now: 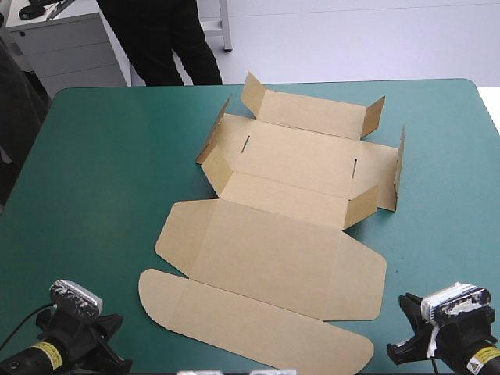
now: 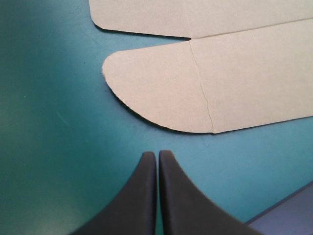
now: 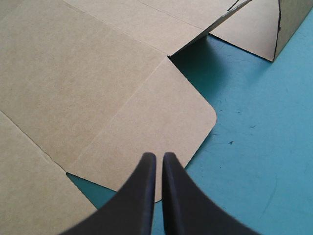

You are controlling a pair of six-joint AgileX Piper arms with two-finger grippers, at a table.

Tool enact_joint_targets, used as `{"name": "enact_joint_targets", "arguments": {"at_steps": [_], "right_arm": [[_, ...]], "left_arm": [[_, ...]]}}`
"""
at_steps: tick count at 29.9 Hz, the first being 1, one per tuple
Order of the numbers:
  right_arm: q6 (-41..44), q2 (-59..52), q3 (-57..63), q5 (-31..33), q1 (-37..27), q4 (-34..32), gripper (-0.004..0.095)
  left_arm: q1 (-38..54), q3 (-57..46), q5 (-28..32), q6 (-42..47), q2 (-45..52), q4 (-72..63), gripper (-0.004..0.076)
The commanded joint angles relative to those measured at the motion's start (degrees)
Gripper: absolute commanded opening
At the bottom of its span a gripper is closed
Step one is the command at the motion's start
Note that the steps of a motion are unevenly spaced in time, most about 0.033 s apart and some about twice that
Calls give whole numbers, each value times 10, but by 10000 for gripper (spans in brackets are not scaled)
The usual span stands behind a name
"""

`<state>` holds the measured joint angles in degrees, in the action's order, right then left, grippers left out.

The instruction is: Fold the box

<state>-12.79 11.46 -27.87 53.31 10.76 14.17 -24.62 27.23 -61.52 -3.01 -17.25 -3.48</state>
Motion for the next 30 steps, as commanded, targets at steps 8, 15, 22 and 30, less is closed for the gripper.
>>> {"name": "enact_joint_targets", "arguments": {"at_steps": [8, 15, 22, 30], "right_arm": [[6, 7, -13, -37, -1, 9, 755], [89, 8, -13, -37, -1, 9, 801], [246, 8, -17, -34, -1, 16, 801], [267, 59, -67, -27, -1, 21, 801]], "left_arm": [[-2, 19, 28, 1, -6, -8, -8], [-2, 19, 28, 1, -6, -8, -8], [-2, 19, 28, 1, -6, -8, -8], [-2, 19, 28, 1, -6, -8, -8]]}}
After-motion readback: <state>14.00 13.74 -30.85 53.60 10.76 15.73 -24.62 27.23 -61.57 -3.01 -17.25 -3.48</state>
